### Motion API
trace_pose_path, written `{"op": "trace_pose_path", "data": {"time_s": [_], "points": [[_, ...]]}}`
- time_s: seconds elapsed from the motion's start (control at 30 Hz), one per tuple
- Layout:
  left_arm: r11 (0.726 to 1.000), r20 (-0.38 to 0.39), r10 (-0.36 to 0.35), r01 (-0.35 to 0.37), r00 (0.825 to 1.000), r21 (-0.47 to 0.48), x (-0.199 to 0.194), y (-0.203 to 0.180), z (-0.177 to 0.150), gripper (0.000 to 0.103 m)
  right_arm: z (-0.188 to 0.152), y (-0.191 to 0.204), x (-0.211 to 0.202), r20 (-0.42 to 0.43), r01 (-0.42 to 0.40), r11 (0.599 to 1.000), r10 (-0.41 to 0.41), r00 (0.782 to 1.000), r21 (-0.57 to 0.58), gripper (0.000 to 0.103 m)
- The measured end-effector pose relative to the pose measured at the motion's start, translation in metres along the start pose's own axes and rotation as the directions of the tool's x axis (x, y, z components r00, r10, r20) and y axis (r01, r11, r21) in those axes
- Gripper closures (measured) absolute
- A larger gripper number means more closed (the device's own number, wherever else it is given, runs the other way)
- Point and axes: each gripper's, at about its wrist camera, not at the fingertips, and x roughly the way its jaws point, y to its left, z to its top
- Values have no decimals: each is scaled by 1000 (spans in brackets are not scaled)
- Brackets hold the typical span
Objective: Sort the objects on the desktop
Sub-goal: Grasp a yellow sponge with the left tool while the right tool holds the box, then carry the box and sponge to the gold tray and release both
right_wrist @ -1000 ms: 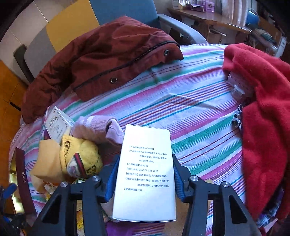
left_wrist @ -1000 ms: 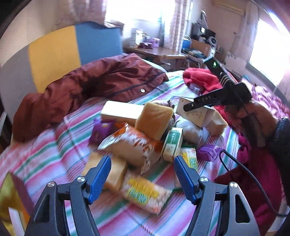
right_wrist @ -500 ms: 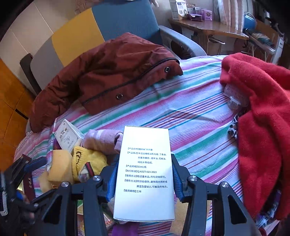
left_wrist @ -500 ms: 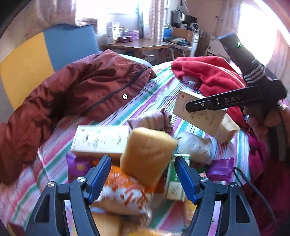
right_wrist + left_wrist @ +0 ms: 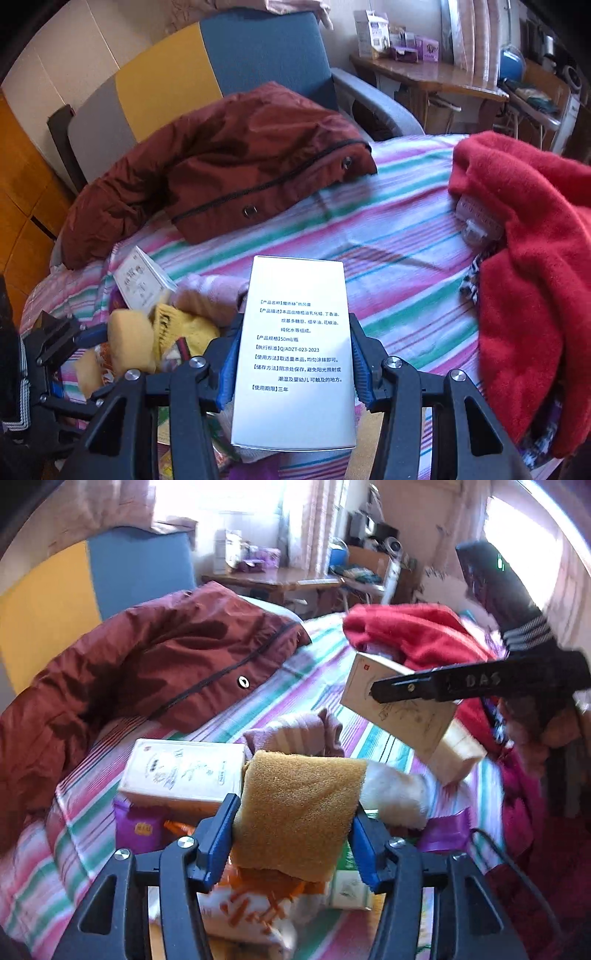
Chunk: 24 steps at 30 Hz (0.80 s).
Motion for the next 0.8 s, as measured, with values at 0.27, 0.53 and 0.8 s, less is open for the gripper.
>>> {"op": "trace_pose_path", "data": {"time_s": [0.27,0.53,0.8], "points": [[981,70,60,-46,996,-190,-67,8,-29,46,-1,32,-19,87,-95,989,105,991,-113,52],[913,103,199,-146,975,-380,-140,40,-79,46,-1,85,-44,109,-154,969,177,978,-192,52],[819,97,338,-242,936,-520,-206,78,-141,46,-21,193,-67,53,-281,891,320,946,-357,52]]}}
